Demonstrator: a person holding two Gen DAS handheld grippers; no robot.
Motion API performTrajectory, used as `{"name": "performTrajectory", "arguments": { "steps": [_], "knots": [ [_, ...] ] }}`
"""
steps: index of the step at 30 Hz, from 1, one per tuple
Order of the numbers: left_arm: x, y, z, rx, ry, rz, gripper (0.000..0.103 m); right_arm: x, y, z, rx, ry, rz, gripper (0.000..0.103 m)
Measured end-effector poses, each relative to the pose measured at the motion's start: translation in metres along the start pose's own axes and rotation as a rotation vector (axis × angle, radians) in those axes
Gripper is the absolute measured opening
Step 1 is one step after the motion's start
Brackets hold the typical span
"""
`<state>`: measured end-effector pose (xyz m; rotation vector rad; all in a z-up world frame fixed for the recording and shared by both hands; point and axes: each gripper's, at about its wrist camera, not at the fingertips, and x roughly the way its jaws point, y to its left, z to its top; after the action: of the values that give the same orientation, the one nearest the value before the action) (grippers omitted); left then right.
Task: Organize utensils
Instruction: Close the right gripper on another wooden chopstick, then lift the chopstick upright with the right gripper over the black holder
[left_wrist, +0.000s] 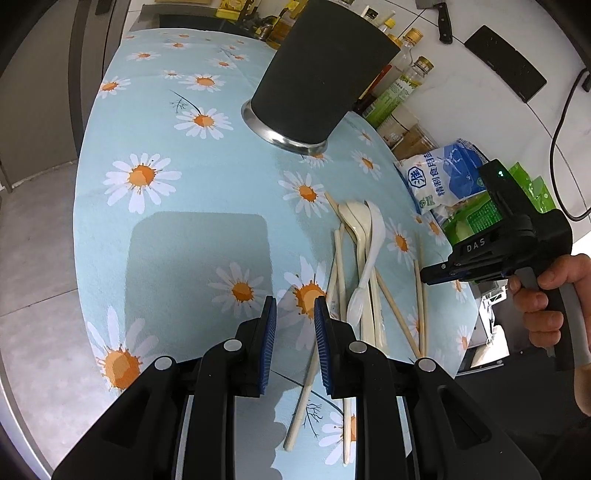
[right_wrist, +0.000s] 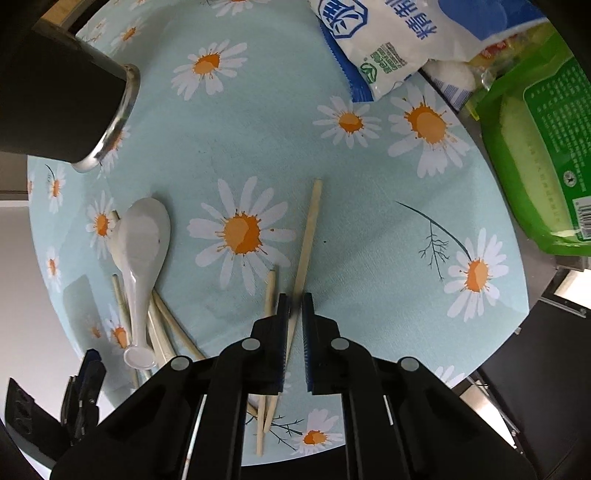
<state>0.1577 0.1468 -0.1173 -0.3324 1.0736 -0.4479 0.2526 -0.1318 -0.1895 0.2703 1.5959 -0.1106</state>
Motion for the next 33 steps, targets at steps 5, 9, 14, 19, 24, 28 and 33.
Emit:
{"name": "performTrajectory", "arguments": {
  "steps": [5, 9, 14, 19, 24, 28, 33],
  "knots": [
    [0.002, -0.003, 0.005, 0.032, 0.012, 0.01, 0.02, 0.002, 0.01, 0.0, -0.004, -0.002, -0.051, 0.01],
    [0.003, -0.009, 0.009, 0.07, 0.018, 0.021, 0.02, 0.003, 0.015, -0.003, -0.046, -0.022, -0.05, 0.006],
    [0.011, -0.014, 0.011, 0.098, 0.049, 0.046, 0.02, 0.002, 0.007, -0.005, -0.041, -0.016, 0.011, 0.005],
    [0.017, -0.022, 0.013, 0.143, 0.104, 0.084, 0.02, 0.001, -0.007, -0.002, -0.042, 0.003, 0.088, 0.005],
    [0.022, -0.036, 0.022, 0.214, 0.156, 0.125, 0.02, -0.007, -0.015, -0.003, -0.086, -0.004, 0.188, 0.005],
    [0.032, -0.045, 0.029, 0.272, 0.223, 0.166, 0.02, -0.019, -0.026, -0.002, -0.117, -0.002, 0.256, 0.005],
    [0.049, -0.054, 0.038, 0.295, 0.321, 0.18, 0.02, -0.035, -0.043, 0.002, -0.148, -0.025, 0.319, 0.005]
  ]
}}
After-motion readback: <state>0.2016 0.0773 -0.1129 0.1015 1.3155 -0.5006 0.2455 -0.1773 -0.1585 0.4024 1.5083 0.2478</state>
